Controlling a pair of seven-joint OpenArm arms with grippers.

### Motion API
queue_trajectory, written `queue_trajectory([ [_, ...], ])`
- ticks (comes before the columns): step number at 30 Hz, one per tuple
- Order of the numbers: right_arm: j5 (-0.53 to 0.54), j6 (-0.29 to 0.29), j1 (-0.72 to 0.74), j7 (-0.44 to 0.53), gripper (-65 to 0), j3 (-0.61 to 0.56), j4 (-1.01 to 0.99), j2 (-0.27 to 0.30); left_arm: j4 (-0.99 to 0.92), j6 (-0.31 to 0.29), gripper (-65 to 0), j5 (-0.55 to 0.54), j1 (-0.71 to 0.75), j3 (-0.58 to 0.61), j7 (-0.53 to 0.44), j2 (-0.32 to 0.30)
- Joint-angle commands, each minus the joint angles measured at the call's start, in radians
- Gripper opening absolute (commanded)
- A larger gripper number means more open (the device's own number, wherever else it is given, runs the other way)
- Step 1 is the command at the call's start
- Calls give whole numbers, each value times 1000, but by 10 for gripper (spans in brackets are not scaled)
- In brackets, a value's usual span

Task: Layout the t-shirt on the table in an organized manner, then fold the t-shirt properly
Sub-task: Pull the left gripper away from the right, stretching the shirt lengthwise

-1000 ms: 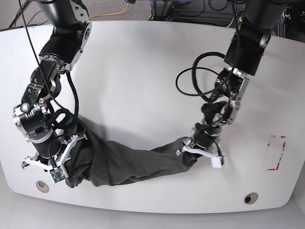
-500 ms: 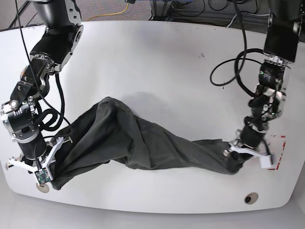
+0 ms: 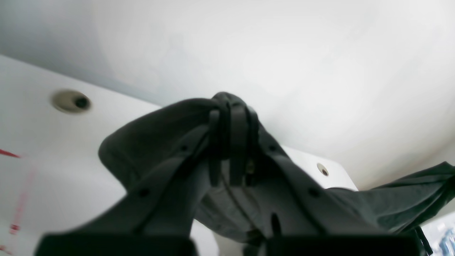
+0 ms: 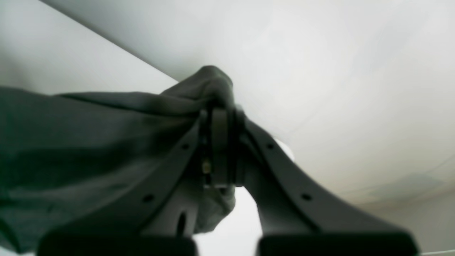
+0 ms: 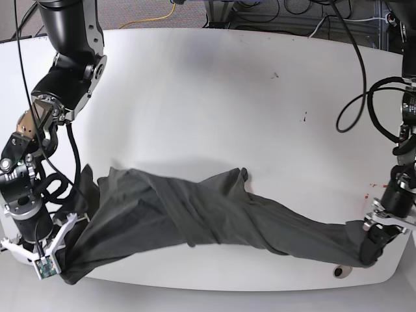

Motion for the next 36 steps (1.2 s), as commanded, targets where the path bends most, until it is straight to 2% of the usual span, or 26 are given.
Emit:
queue_trajectory([
  [1, 2, -8, 77, 30, -650, 2, -29, 19, 12, -10, -650, -12, -52, -31, -37, -53],
  [7, 5, -5, 198, 30, -650, 2, -155, 46, 8, -53, -650, -14, -126, -39, -37, -126],
  [12, 5, -5, 289, 30, -650, 0, -254, 46, -5, -53, -650, -23, -163, -36, -37, -154],
  [18, 5, -5, 306, 28, -650, 0, -264, 46, -20, -53, -650, -117, -178, -33, -37, -194],
  [20, 8, -5, 298, 24, -650, 2, -264, 46, -23, -53, -650, -117, -176, -33, -37, -199],
  [23, 10, -4, 244, -4, -650, 3, -244, 46, -23, -53, -650, -117, -164, -30, -33, -200],
  [29, 11, -4, 85, -15, -650, 8, -128, 43, -20, -53, -650, -117, -51, -60, -4, -192],
  [36, 11, -2, -220, -10, -650, 57, 33, -41, -20, -53, -650, -117, 235, -183, -1, -114],
])
